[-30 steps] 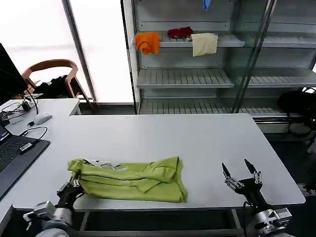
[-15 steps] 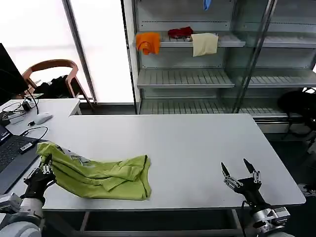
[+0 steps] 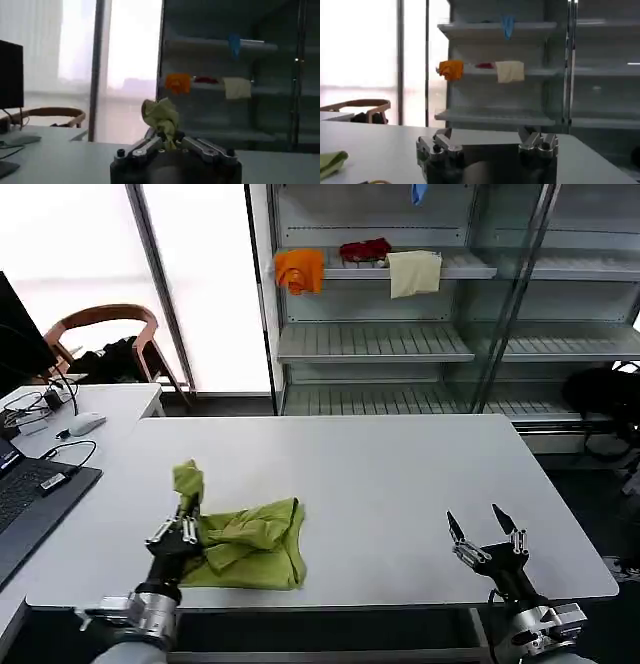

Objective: Fold and organize the clothes.

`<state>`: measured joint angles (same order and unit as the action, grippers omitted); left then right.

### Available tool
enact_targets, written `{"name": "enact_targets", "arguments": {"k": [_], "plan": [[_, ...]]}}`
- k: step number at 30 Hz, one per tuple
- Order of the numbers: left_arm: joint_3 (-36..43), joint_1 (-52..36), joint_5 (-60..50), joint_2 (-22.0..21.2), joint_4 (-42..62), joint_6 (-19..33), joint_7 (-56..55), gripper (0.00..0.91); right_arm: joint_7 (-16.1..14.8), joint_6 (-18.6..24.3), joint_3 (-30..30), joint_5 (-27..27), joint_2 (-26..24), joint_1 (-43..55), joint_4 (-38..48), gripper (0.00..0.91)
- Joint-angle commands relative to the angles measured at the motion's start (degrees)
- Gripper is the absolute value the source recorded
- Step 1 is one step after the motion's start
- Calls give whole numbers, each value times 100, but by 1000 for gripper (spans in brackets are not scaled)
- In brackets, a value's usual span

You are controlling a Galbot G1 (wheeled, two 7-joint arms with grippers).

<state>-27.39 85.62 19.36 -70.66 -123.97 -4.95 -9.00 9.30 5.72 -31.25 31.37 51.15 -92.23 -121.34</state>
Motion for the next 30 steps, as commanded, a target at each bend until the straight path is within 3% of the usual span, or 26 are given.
{"name": "enact_targets", "arguments": {"k": [1,8,11,12,14,20,30], "plan": [[1332,-13,-1245,-177,332,530,255,0,-7,12,56,22,1,31,15,907],[1381,-10,-1308,-156,594,539,343,30,8,10,66,31,-1,58,4,907],[1436,-53,-1436,-140,697,478,334,282,17,3,84,29,9,71,-5,907],[1441,-103,-1477,-136,759,426,334,615,14,-2,92,25,19,79,-13,907],[1449,-208,-1496,-126,914,378,322,887,13,-6,99,20,24,81,-23,907],[1438,-432,-1505,-66,1060,227,264,907,27,-8,75,19,28,62,-12,907],[1756,-525,-1634,135,-113,-163,117,907,26,-108,128,-10,83,166,-46,907]]}}
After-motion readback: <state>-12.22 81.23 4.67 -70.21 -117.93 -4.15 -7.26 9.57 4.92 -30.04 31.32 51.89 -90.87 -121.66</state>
